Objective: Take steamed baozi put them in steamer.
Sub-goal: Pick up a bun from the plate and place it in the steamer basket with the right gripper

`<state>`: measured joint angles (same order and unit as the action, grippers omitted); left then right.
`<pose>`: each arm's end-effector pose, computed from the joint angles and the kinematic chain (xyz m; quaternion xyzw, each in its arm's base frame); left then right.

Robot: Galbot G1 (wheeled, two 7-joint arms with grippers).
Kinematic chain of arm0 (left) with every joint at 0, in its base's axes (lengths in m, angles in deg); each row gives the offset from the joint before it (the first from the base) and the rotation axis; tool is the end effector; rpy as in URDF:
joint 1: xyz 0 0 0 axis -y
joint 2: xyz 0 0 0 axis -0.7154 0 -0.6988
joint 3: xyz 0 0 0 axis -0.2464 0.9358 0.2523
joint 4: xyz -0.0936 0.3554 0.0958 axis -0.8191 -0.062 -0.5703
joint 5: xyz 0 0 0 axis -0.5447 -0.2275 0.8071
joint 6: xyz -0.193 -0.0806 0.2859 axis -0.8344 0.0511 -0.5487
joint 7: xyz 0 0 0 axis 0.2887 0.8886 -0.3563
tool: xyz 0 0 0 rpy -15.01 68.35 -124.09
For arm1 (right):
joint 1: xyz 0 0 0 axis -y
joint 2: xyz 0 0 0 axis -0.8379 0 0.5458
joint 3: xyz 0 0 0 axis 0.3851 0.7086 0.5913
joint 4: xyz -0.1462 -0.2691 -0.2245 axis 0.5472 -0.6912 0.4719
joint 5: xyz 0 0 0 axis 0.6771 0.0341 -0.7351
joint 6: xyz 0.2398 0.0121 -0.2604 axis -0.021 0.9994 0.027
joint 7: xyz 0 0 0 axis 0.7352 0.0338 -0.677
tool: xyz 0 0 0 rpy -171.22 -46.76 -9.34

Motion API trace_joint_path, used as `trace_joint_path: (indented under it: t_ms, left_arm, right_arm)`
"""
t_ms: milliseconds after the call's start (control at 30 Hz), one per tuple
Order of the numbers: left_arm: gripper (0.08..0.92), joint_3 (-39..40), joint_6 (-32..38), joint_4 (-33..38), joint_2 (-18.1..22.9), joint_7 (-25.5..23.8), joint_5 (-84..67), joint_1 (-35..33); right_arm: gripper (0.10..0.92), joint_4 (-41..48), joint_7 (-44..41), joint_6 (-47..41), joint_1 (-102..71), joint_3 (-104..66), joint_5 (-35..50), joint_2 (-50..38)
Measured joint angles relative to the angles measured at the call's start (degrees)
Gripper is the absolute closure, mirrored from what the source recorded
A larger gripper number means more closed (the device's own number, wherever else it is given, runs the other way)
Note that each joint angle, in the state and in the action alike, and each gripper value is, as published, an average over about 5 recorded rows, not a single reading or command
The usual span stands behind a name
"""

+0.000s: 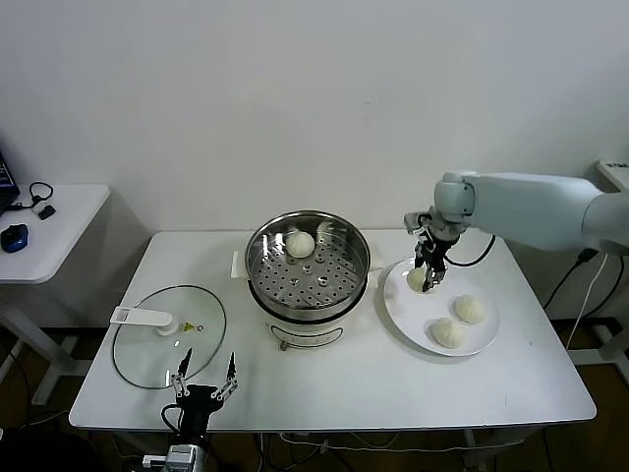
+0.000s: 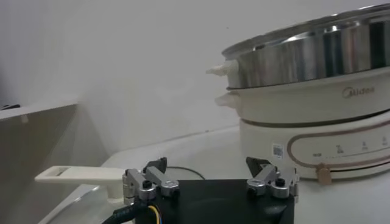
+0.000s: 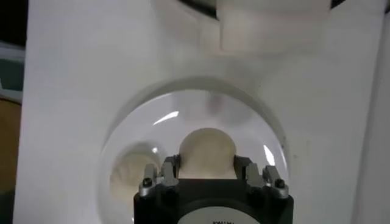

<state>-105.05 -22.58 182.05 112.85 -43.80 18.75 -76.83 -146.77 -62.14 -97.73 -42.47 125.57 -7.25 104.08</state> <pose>0.1198 0.0176 -0.4604 -0.0073 -0.9932 -0.1022 0.0554 0.6060 -0.0819 -0.0877 0.5131 -0.4951 0.5405 0.4466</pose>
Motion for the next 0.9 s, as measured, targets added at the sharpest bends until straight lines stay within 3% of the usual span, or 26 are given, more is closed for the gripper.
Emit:
trace_joint_path:
  t_ms: [367, 900]
  left_arm:
    - [0.177, 0.7, -0.17, 0.63, 0.0, 0.0, 0.6, -0.38]
    - [0.177, 1.25, 1.08, 1.03, 0.0, 0.08, 2.06, -1.35]
  right_arm:
    - [0.431, -6.75, -1.11, -0.59, 13.32, 1.97, 7.0, 2.59]
    - [0.431, -7.14, 1.52, -4.17, 16.4, -2.94, 14.17, 11.75]
